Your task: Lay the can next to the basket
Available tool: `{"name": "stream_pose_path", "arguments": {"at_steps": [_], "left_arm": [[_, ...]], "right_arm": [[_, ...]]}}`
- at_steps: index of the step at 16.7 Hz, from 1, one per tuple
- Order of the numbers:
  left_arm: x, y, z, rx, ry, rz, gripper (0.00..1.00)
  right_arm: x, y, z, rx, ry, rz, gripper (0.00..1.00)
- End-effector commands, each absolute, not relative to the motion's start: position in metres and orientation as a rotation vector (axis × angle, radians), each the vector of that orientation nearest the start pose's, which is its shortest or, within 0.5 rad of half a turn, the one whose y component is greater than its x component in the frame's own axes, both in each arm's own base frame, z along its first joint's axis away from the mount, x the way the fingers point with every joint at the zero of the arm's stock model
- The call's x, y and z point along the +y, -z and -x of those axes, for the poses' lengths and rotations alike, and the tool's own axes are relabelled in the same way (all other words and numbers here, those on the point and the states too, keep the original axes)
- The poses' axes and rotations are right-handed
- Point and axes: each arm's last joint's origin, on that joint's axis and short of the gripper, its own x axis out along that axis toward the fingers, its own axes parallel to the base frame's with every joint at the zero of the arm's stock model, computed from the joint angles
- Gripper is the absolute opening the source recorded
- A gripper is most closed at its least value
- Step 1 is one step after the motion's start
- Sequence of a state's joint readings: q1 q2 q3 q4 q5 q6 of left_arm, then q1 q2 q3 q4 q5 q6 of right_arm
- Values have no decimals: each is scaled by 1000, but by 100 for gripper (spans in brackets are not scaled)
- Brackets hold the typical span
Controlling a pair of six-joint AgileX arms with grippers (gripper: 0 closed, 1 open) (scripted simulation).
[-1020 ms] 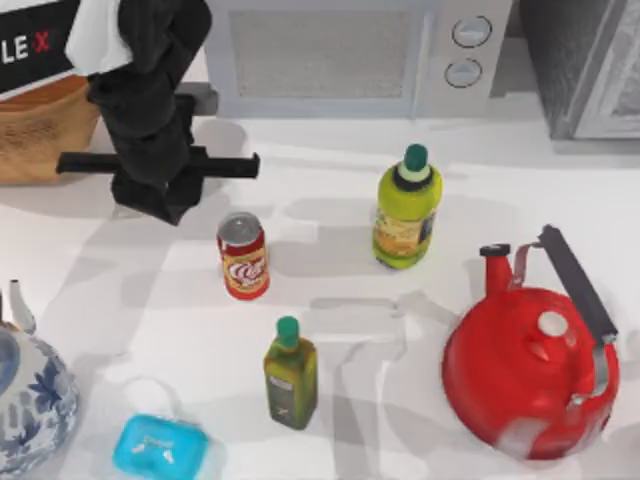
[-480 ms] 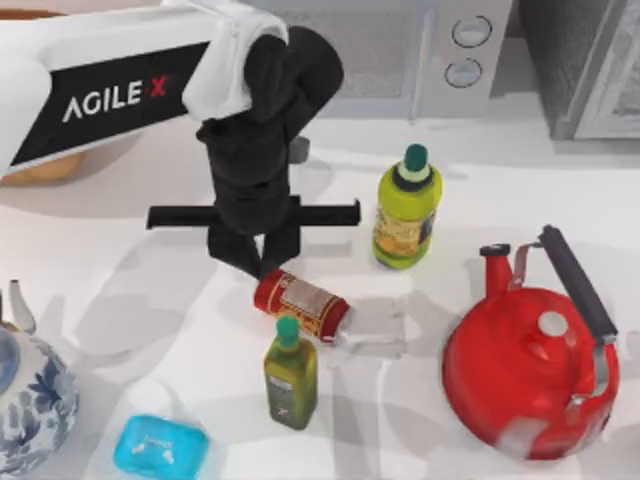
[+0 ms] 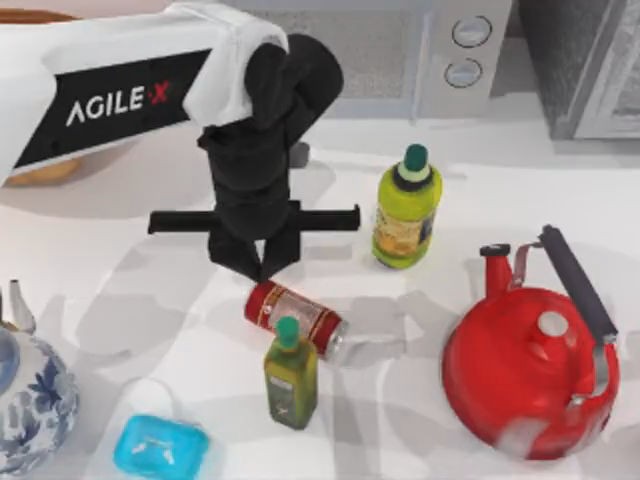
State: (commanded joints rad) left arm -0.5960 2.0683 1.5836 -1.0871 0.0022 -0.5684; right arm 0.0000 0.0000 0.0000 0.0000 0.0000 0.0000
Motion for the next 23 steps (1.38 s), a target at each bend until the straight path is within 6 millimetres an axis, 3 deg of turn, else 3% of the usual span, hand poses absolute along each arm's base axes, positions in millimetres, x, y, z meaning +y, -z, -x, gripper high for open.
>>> {"name": "stream_pose_path", "arguments": {"at_steps": [3,16,23], "left_arm": [[-219,-172,-330,1572,15,-16,0],[-219,-172,-330,1572,15,-16,98],[-219,-172,-330,1572,15,-16,100]], "right_arm": [[-1,-160,-106,0,0,0,100],[-1,-160,-106,0,0,0,100],[-1,-160,-106,0,0,0,100]]}}
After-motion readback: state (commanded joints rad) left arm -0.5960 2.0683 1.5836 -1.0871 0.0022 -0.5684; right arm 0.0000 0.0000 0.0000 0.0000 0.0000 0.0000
